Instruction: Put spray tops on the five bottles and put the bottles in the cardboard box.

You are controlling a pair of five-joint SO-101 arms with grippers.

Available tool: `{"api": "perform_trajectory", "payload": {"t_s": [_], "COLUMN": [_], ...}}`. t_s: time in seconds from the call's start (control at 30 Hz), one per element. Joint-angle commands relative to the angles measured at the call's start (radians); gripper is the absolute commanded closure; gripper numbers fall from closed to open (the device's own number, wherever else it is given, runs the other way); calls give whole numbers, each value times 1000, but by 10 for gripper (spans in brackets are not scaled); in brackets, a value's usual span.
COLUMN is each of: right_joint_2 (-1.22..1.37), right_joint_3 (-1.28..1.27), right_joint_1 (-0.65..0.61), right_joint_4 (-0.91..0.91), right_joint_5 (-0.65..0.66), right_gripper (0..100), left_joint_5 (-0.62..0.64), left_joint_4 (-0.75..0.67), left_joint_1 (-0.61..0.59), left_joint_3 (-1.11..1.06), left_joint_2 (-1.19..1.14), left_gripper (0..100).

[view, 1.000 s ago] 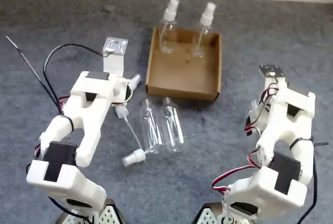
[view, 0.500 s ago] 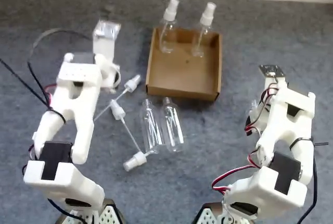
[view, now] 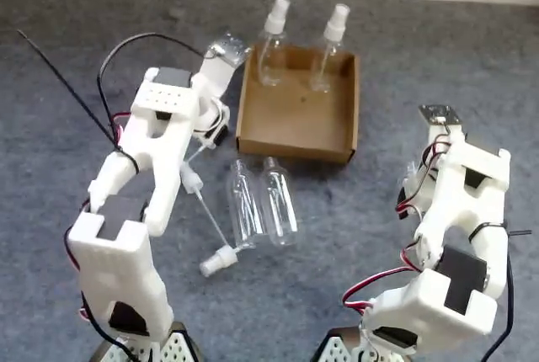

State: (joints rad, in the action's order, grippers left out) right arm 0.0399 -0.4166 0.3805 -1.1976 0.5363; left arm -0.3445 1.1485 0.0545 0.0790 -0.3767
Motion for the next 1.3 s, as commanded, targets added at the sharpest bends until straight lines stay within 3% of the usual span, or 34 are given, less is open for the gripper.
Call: {"api": "perform_trajectory", "payload": {"t_s": [0.0,0.27,0.4,0.47,0.6,0.83,1.07,1.27], "right_joint_2": [4,4,4,4,1,5,4,1], "right_joint_3": [31,31,31,31,31,30,-39,-47], "right_joint_1": [-24,-22,-18,-18,-16,-16,-21,-18], "right_joint_4": [4,4,4,4,2,1,12,12], "right_joint_5": [12,12,12,12,78,83,89,89], "right_gripper": [909,909,909,909,909,909,908,907], "left_joint_5": [-9,-9,-9,-9,-6,52,58,55], "left_joint_4": [-75,-160,-155,-103,66,365,187,152], "left_joint_1": [16,-2,-48,-85,-168,-331,-363,-332], "left_joint_3": [54,54,54,54,54,-8,-225,-260], "left_joint_2": [-19,-156,-125,-85,41,174,171,173], "left_gripper": [842,846,961,999,994,989,951,867]}}
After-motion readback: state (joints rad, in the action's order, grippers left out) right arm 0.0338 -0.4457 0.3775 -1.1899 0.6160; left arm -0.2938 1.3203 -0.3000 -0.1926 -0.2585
